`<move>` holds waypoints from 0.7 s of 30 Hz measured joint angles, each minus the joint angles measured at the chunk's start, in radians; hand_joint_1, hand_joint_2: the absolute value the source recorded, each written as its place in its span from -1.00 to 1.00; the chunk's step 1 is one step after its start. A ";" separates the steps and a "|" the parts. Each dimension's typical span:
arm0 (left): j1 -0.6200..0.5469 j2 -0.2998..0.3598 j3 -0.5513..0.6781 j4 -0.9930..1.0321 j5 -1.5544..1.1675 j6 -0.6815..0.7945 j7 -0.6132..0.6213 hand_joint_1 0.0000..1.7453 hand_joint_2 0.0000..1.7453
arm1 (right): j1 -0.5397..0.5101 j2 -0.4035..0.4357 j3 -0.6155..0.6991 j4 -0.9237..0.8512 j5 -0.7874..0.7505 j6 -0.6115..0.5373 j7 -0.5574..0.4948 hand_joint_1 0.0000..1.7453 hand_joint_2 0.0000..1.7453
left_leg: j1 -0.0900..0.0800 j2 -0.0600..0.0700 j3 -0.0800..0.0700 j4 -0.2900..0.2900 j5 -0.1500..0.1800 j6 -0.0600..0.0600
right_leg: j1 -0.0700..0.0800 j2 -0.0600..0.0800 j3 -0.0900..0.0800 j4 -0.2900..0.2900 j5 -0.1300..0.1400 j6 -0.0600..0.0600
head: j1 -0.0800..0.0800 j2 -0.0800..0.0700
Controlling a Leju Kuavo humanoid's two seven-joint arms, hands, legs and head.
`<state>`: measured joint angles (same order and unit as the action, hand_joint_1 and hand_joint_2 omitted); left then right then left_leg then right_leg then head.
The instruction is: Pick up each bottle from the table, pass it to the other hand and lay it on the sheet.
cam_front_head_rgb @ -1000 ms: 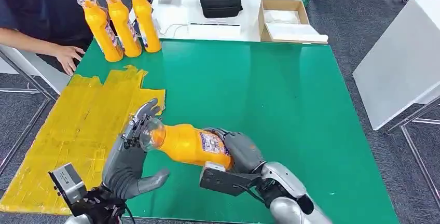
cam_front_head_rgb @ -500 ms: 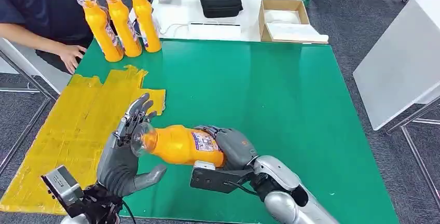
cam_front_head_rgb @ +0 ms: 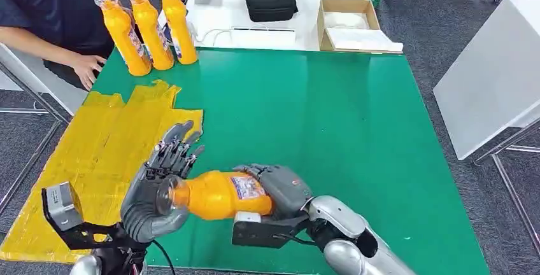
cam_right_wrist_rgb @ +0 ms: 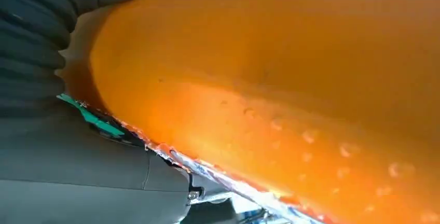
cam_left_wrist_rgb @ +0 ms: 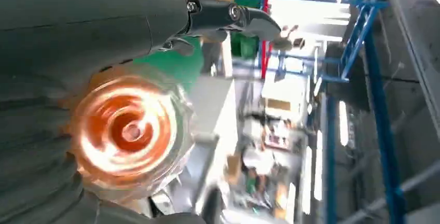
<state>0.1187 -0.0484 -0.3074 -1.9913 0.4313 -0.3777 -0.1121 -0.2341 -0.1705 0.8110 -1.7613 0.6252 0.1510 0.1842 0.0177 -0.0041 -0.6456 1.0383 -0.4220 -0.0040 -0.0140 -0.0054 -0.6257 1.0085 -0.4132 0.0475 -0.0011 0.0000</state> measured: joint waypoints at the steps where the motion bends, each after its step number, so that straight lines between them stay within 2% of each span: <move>1: 0.000 0.002 0.004 0.008 0.045 -0.010 0.015 -1.00 1.00 | 0.006 0.000 0.000 0.000 0.000 -0.005 -0.005 1.00 1.00 | 0.000 0.000 0.000 0.000 0.000 0.000 | 0.000 0.000 0.000 0.000 0.000 0.000 | 0.000 0.000; 10: 0.003 0.009 0.019 0.040 0.083 -0.031 0.035 -1.00 1.00 | 0.057 -0.003 -0.006 -0.027 -0.022 -0.041 -0.024 1.00 1.00 | 0.000 0.000 0.000 0.000 0.000 0.000 | 0.000 0.000 0.000 0.000 0.000 0.000 | 0.000 0.000; 15: 0.003 0.007 0.019 0.022 -0.171 0.012 -0.078 -1.00 1.00 | 0.071 -0.005 -0.014 -0.032 -0.023 -0.043 -0.024 1.00 1.00 | 0.000 0.000 0.000 0.000 0.000 0.000 | 0.000 0.000 0.000 0.000 0.000 0.000 | 0.000 0.000; 21: 0.003 0.007 0.017 -0.016 -0.318 0.032 -0.162 -1.00 1.00 | 0.083 -0.004 -0.022 -0.047 -0.024 -0.056 -0.035 1.00 1.00 | 0.000 0.000 0.000 0.000 0.000 0.000 | 0.000 0.000 0.000 0.000 0.000 0.000 | 0.000 0.000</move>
<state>0.1220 -0.0416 -0.2907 -2.0069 0.1130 -0.3456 -0.2738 -0.1512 -0.1747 0.7886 -1.8085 0.6012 0.0950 0.1496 0.0178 -0.0040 -0.6458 1.0383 -0.4220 -0.0040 -0.0139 -0.0052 -0.6258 1.0085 -0.4131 0.0475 -0.0011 0.0000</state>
